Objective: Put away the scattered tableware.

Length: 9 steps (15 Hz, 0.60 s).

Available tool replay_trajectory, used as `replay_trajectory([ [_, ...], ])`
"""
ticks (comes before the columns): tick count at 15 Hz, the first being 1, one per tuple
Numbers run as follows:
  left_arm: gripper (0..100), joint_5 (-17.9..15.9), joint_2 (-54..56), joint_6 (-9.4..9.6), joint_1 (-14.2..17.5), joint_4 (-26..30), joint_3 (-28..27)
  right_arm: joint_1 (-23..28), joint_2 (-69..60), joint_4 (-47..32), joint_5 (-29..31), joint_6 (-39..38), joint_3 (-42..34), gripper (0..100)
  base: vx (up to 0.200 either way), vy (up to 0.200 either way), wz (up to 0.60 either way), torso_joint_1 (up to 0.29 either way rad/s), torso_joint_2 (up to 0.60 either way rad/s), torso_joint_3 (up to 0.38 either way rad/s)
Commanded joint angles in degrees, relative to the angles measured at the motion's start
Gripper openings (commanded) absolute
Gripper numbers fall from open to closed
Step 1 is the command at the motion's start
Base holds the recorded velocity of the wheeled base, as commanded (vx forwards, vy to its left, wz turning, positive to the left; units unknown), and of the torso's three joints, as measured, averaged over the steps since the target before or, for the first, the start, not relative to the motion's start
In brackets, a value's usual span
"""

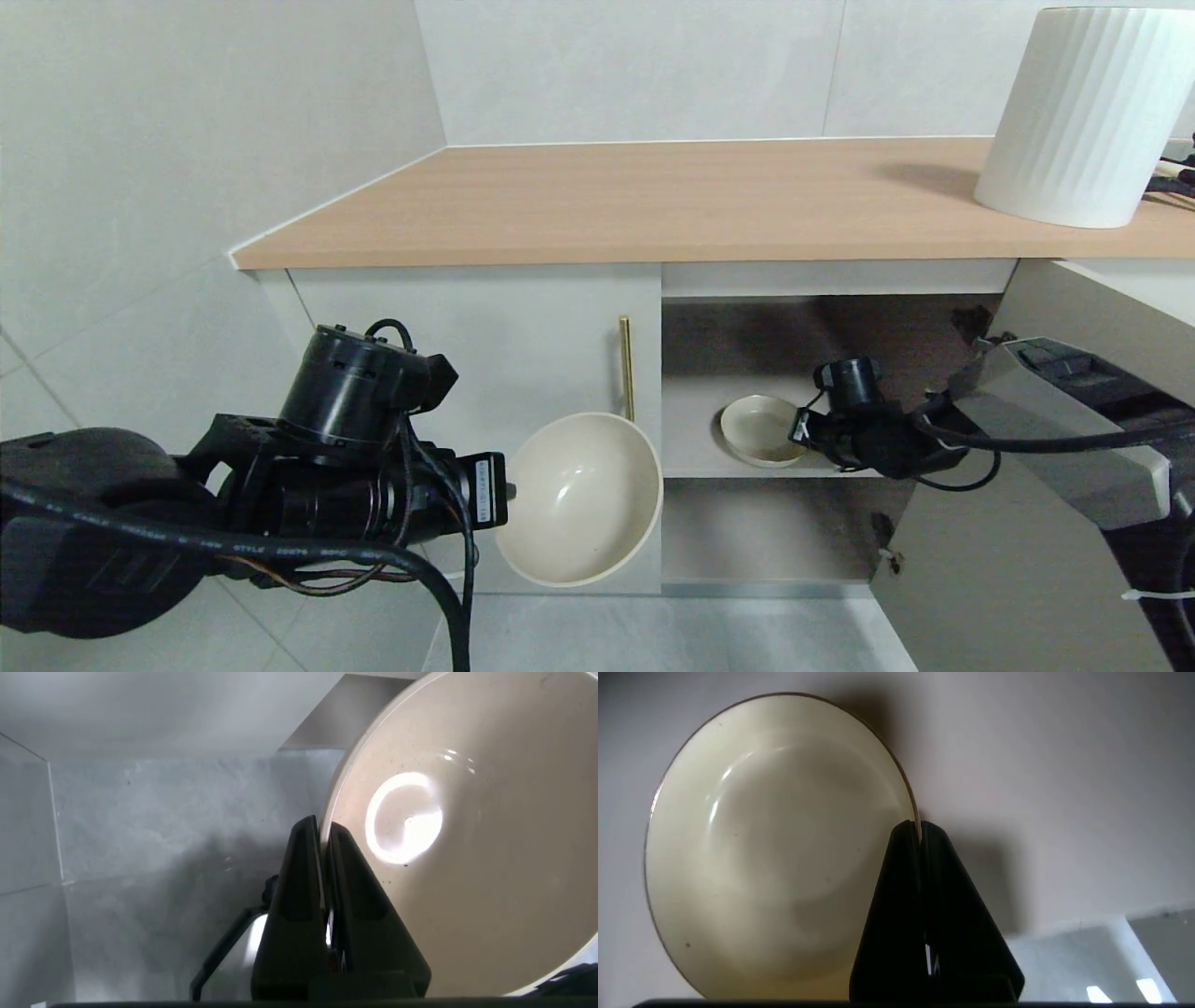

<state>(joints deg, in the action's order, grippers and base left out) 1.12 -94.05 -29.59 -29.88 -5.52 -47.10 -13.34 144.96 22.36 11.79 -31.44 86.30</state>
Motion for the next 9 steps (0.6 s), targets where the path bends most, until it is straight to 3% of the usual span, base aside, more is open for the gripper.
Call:
replay_trajectory([
  [1, 0, 0.0, -0.3, -0.03, 0.0, 0.0, 0.0, 0.7, 1.6, -0.2, 0.9, -0.5, 2.2, 0, 0.000, 0.000, 0.00, 0.000, 0.00, 0.000],
  [9, 0, 0.0, -0.5, -0.03, 0.0, -0.1, -0.1, 1.4, 2.0, -0.4, 1.3, -1.4, 3.7, 0, 0.000, 0.000, 0.00, 0.000, 0.00, 0.000],
])
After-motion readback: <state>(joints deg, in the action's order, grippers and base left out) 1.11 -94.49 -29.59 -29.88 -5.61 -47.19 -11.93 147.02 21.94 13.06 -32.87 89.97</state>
